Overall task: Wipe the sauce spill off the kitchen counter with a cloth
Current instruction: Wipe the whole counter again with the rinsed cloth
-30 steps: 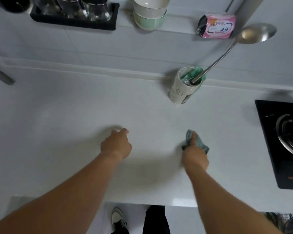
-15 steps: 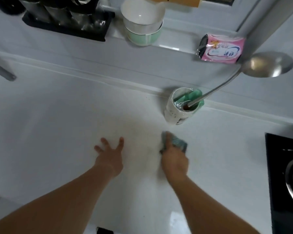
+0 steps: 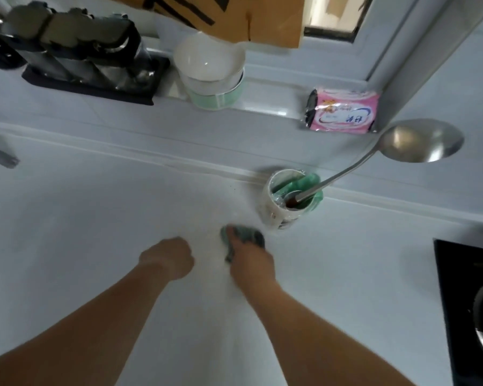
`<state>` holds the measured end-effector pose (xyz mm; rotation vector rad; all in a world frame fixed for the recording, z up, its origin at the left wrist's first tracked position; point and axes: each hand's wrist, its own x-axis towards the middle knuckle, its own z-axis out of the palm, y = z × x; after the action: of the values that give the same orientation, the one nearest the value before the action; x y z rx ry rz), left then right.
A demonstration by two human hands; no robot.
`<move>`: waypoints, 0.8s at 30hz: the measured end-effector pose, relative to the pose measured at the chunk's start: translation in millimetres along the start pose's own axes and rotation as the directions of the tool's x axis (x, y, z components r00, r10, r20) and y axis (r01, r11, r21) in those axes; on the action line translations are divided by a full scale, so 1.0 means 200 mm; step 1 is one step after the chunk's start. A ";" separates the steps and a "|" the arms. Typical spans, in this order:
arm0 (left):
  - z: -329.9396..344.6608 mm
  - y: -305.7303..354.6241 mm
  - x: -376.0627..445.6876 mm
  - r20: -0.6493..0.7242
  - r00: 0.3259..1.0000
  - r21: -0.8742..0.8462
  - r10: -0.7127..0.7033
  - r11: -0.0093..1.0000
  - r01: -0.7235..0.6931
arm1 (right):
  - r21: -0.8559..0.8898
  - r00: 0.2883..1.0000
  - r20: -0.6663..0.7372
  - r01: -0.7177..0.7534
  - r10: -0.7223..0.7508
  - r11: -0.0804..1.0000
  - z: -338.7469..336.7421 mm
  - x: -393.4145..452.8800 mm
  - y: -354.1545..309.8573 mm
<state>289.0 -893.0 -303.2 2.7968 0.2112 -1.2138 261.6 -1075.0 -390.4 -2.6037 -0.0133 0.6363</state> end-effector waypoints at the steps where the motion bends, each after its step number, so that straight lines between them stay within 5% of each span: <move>1: -0.05 0.09 0.00 -0.153 0.987 -0.084 0.051 0.994 -0.064 | -0.032 0.999 0.006 0.048 -0.048 0.998 0.04 -0.11 0.06; 3: -0.11 0.34 -0.03 -0.408 0.892 -0.242 0.197 0.918 -0.313 | -0.105 0.997 0.022 0.072 -0.070 0.992 0.07 -0.30 0.23; 6: -0.17 0.74 -0.10 -0.529 0.762 -0.208 0.373 0.814 -0.543 | -0.098 0.978 -0.003 -0.209 0.210 0.973 -0.03 -0.44 0.46; 10: -0.22 0.99 -0.02 -0.427 0.795 -0.004 0.431 0.878 -0.478 | 0.041 0.856 -0.005 -0.516 0.516 0.856 -0.13 -0.47 0.60; 14: -0.24 1.04 0.04 -0.450 0.785 0.035 0.426 0.887 -0.461 | 0.072 0.865 0.090 -0.500 0.493 0.863 -0.02 -0.49 0.38; 17: -0.30 1.01 0.06 -0.401 0.801 0.043 0.444 0.883 -0.468 | 0.035 0.974 0.060 -0.222 0.219 0.974 0.13 -0.61 0.29; 19: -0.36 0.94 0.05 -0.416 0.785 0.068 0.458 0.877 -0.475 | -0.011 0.982 0.069 -0.174 0.174 0.985 0.09 -0.59 0.35; 24: -0.49 0.55 0.04 -0.450 0.790 0.110 0.417 0.904 -0.414 | 0.106 0.894 -0.023 -0.442 0.447 0.890 -0.25 -0.21 0.50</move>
<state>382.4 -987.7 -239.8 2.8679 -0.3721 -0.4360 236.4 -1190.3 -375.9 -2.5349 0.6332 0.7065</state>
